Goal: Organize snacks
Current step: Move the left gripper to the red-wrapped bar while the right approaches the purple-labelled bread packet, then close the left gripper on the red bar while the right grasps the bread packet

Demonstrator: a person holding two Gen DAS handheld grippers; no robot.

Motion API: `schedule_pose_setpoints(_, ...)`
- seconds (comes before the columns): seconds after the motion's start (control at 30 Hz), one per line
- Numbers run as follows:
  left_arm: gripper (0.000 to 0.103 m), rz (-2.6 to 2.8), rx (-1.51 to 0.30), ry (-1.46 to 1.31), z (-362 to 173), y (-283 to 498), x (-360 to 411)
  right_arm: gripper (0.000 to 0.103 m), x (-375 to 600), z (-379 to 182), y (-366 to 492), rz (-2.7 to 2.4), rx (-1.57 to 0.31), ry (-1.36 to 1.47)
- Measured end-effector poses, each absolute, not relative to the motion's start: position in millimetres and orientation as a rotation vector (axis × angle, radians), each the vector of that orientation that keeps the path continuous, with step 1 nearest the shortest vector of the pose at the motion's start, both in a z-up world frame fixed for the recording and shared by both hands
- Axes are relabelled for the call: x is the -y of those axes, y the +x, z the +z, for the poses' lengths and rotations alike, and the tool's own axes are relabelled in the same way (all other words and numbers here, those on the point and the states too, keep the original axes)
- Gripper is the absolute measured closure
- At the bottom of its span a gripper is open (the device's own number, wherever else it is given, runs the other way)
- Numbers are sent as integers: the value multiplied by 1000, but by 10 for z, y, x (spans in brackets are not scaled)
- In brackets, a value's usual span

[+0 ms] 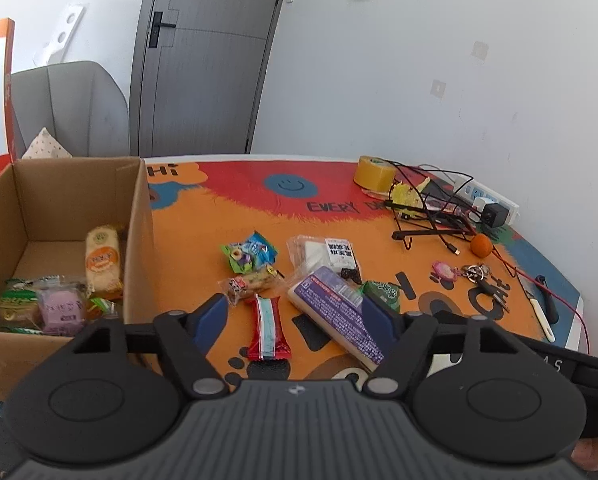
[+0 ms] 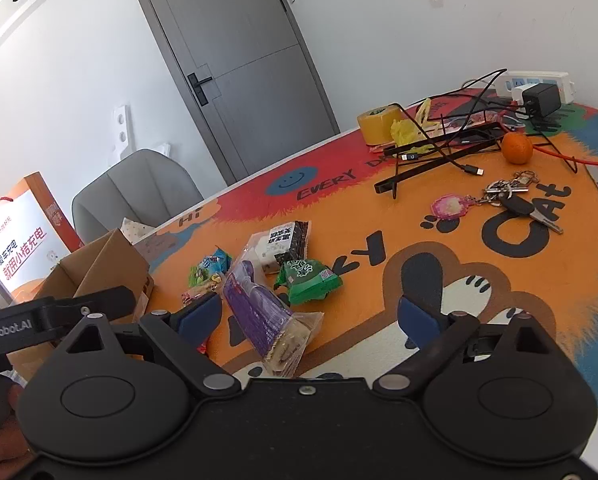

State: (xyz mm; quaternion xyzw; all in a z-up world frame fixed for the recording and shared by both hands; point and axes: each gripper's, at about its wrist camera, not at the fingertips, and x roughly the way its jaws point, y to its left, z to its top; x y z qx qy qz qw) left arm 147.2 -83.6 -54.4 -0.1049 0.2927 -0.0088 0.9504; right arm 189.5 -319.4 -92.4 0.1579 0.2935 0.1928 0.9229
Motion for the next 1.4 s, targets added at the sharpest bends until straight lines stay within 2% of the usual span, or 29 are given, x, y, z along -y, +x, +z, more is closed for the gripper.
schedule_pose_setpoints(0.13,37,-9,-619,-218,-646,1562,851,13,3158,-987,1964,409,-613,321)
schedule_pose_setpoints(0.8,43,67,-697,-230,-1026,1917,851,24,2919,-1219,2312,473,-675,327)
schedule_pose_setpoints(0.87,43,74,-702,-226,-1045,1934,856,30,2895,-1241,2324,483,-685,324)
schedule_pose_setpoints(0.93,43,76,-707,-228,-1066,1954,858,48,2896,-1267,2327,495,-692,329)
schedule_pose_setpoints(1.07,45,85,-718,-226,-1105,1985,864,63,2941,-1271,2287,529,-691,351)
schedule_pose_setpoints(1.17,51,91,-721,-221,-1135,1995,870,68,2983,-1263,2239,540,-690,359)
schedule_pose_setpoints(1.27,69,93,-719,-221,-1140,1993,869,71,3010,-1241,2187,542,-691,356)
schedule_pose_setpoints(1.3,79,92,-720,-220,-1144,1993,868,71,3012,-1230,2174,544,-693,353)
schedule_pose_setpoints(1.4,83,79,-718,-225,-1142,1968,866,72,2989,-1181,2131,548,-696,332)
